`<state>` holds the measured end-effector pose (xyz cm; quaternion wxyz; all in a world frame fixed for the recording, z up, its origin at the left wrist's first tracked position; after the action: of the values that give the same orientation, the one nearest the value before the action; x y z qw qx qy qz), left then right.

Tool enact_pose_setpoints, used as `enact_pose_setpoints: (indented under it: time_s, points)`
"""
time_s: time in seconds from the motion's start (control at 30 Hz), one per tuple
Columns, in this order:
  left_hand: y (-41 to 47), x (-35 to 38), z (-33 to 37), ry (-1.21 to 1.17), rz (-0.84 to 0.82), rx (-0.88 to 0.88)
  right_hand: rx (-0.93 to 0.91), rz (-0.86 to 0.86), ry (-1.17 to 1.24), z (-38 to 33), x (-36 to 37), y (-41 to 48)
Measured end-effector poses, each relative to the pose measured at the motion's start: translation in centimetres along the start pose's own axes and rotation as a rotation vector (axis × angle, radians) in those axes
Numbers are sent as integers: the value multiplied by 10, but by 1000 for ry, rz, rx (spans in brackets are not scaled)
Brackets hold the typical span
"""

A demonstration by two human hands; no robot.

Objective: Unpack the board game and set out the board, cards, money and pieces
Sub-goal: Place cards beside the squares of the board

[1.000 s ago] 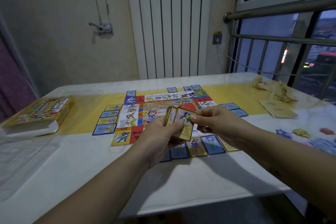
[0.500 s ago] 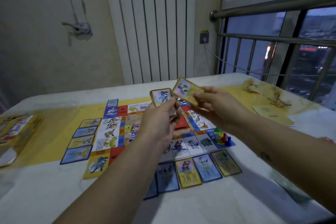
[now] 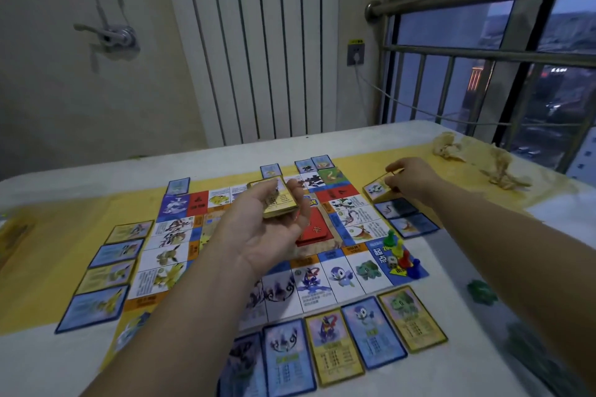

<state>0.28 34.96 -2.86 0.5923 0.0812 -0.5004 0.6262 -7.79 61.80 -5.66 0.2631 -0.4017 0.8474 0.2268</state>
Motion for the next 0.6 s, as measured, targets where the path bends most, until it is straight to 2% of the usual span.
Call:
enact_pose_setpoints:
  time_s: [0.17, 0.37, 0.53, 0.6]
  points:
    - [1, 0, -1, -24, -12, -37, -99, -12, -217, 2, 7, 7]
    - [1, 0, -3, 104, -66, -27, -200, 13, -387, 3, 14, 8]
    - [2, 1, -5, 300, -148, 22, -212, 74, -509, 4, 12, 7]
    - [1, 1, -4, 407, -157, 86, -269, 142, -429, -10, 6, 0]
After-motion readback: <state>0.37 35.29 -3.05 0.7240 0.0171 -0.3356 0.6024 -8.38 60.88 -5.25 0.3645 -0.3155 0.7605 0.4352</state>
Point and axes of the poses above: each hand's wrist, its own y-axis towards the middle knuckle, its own x-axis out of the palm, z = x × y, the point moved 5 cm from there along y, towards the middle knuckle, and after that the axes turned 12 degrees about z, right-handed, at the moved point
